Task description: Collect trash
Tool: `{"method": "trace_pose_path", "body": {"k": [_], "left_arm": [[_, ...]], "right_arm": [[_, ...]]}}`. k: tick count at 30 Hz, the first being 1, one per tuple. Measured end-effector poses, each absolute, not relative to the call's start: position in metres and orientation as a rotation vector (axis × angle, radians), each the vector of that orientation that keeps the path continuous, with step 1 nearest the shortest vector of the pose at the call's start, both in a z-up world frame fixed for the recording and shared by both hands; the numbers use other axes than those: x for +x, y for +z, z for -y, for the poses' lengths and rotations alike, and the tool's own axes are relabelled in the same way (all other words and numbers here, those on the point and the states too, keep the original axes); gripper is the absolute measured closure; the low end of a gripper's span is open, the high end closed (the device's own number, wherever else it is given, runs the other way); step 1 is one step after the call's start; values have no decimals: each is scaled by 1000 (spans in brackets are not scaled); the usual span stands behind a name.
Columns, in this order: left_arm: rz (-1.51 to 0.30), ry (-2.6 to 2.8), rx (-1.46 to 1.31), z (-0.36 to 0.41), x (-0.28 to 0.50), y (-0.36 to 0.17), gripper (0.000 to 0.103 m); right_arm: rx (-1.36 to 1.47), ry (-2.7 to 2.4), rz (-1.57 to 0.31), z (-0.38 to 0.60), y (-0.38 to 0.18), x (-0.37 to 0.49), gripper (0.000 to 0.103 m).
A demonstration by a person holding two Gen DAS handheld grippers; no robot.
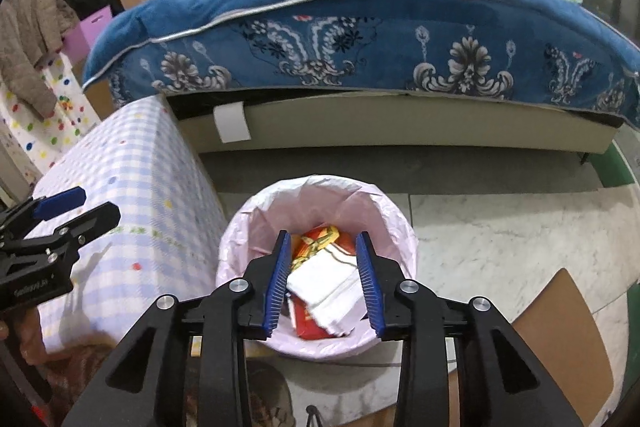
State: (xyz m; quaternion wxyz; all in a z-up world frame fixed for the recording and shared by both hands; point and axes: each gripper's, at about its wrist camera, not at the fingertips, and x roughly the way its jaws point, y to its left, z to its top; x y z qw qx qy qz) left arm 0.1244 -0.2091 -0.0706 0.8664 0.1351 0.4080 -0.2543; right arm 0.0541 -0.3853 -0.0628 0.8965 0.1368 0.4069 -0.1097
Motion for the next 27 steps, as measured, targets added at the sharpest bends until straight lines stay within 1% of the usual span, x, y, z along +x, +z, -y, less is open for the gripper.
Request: {"method": "trace_pose_path", "body": {"k": [1,2,3,4,5,6,9,19,27], "left_arm": [[-848,-527,283,206,122,-67,24],[-840,-520,278,200,118,-61,24],[-834,-509,273,194,113,-55,19],[-829,-498,272,190,110,-51,15],[-821,-481,270,183,105,-45,11],[-815,-471,267,178,102,-41,8],[-808,-448,248,155,89,-26,7],[-827,-306,117,58,43,10,7],[-832,-158,50,-7,14,26,7]], "right_arm": [[280,-217,-836,381,-57,50,61],[273,-204,-827,375,-51,45,53],[268,-194,-822,370,-46,42,42],[259,-180,-816,363,-40,38,35],[247,-169,-812,356,-34,35,22],[229,-157,-807,348,-27,31,16],[176,-140,-795,328,-12,23,13],[110,16,-756,253,40,-4,10],[135,178,-712,198,72,-14,9]]}}
